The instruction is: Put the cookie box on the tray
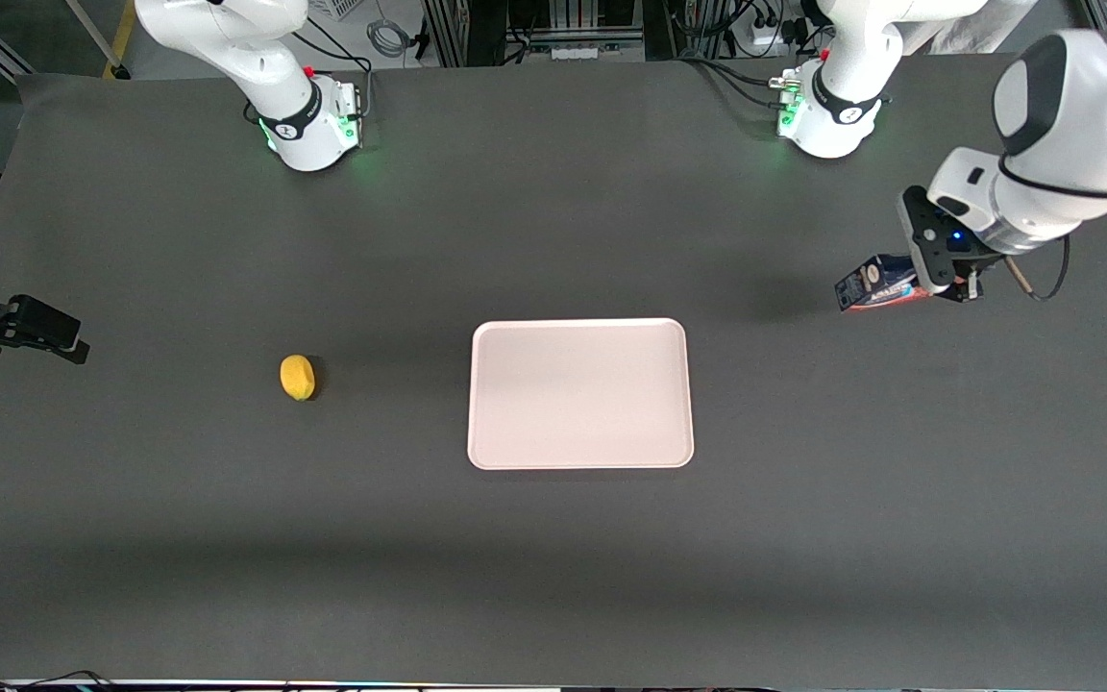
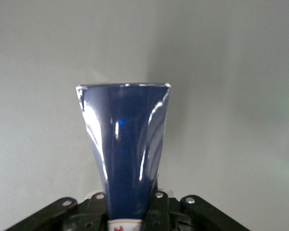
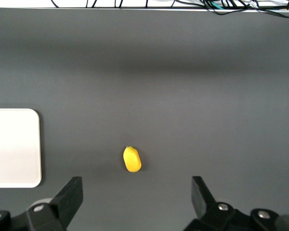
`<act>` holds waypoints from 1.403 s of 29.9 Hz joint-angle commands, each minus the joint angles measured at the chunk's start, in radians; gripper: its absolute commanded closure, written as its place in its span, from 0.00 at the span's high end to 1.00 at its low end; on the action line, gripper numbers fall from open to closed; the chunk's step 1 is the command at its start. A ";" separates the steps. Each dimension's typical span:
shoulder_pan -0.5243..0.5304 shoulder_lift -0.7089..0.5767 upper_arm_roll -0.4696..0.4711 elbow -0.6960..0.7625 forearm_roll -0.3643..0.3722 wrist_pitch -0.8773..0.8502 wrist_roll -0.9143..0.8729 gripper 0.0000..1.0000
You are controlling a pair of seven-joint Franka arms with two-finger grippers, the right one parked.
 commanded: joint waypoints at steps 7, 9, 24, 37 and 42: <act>-0.002 0.011 -0.130 0.143 -0.094 -0.116 -0.483 0.09; -0.004 0.014 -0.150 0.148 -0.107 -0.109 -0.606 0.08; -0.005 0.125 -0.419 0.229 -0.106 -0.031 -1.664 0.04; -0.013 0.290 -0.529 0.250 -0.012 0.124 -2.004 0.04; -0.022 0.370 -0.569 0.250 0.053 0.226 -2.123 0.04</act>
